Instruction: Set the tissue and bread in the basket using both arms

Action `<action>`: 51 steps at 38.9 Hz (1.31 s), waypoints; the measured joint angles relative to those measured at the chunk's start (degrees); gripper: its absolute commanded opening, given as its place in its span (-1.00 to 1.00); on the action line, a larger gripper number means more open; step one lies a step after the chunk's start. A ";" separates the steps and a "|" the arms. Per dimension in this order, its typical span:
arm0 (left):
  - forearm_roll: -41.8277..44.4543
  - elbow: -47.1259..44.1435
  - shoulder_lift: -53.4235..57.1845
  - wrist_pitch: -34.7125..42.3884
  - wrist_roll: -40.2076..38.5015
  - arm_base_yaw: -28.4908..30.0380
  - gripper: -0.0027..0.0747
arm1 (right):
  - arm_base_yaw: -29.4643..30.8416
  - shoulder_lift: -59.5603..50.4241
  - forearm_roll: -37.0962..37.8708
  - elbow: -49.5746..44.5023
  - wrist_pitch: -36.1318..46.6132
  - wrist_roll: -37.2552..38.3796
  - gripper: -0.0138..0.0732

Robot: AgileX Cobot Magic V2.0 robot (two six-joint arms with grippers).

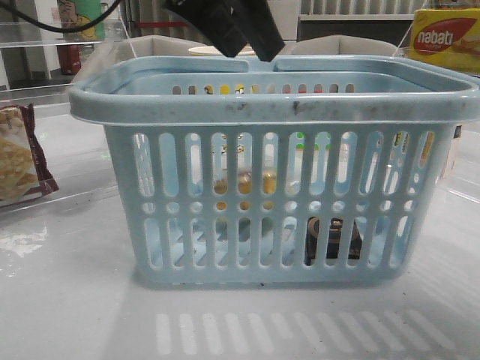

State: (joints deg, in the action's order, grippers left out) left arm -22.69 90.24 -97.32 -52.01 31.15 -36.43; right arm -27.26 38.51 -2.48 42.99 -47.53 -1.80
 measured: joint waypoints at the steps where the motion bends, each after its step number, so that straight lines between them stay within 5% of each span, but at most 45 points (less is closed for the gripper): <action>1: 0.00 0.00 0.53 -0.19 -0.14 0.00 0.24 | 0.00 0.00 0.00 0.00 0.00 0.00 0.46; 10: 0.00 -4.22 11.22 -1.54 -1.31 0.00 0.24 | 0.00 0.00 0.00 0.00 0.00 0.00 0.46; 28: 0.53 -28.66 38.69 -1.44 -2.23 0.00 0.24 | 0.00 0.00 0.00 0.00 0.00 0.00 0.46; 42: 9.76 -45.05 57.34 0.24 -15.14 0.00 0.24 | 0.00 0.00 0.00 0.00 -1.13 0.00 0.46; 51: 11.24 -49.65 62.48 4.69 -16.77 0.00 0.24 | 0.00 0.00 0.00 0.00 -1.93 0.00 0.46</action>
State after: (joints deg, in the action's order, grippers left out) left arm -11.45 40.59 -34.84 -47.33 14.39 -36.43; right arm -27.26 38.51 -2.48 42.99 -49.46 -1.80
